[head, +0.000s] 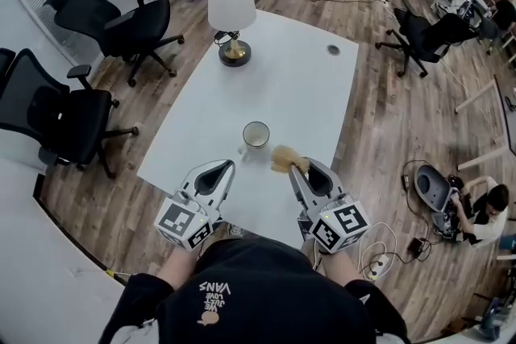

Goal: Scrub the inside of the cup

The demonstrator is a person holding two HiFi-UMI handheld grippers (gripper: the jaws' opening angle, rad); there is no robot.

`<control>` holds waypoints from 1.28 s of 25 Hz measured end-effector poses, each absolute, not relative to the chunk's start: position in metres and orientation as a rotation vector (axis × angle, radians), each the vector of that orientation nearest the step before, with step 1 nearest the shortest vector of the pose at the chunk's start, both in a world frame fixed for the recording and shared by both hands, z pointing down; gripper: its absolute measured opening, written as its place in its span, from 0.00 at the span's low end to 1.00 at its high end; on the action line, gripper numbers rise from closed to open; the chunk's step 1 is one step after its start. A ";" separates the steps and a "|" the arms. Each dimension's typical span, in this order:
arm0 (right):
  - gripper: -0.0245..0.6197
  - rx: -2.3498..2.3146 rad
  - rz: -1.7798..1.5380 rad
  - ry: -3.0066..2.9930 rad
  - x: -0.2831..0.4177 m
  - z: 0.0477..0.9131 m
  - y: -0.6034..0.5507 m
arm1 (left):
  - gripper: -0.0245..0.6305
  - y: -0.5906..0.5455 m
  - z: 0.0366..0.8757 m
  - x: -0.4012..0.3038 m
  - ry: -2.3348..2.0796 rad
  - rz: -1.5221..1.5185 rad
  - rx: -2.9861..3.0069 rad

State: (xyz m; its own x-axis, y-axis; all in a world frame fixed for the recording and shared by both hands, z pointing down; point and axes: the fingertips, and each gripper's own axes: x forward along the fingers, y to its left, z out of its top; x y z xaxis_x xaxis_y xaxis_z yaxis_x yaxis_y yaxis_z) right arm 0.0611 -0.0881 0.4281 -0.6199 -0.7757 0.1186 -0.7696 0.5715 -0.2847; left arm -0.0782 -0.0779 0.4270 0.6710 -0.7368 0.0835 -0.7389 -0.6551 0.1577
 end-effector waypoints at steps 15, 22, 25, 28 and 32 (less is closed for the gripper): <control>0.22 -1.386 -0.441 2.834 0.058 0.434 -0.083 | 0.06 -0.072 0.421 -0.076 -1.210 0.009 2.708; 0.22 -1.388 -0.438 2.843 0.057 0.434 -0.082 | 0.06 -0.071 0.422 -0.077 -1.206 0.010 2.704; 0.22 -1.390 -0.440 2.842 0.058 0.434 -0.081 | 0.06 -0.071 0.422 -0.075 -1.200 0.011 2.703; 0.22 -1.390 -0.437 2.846 0.058 0.434 -0.081 | 0.06 -0.071 0.422 -0.073 -1.198 0.013 2.706; 0.22 -1.389 -0.436 2.851 0.057 0.435 -0.082 | 0.06 -0.072 0.425 -0.074 -1.196 0.009 2.697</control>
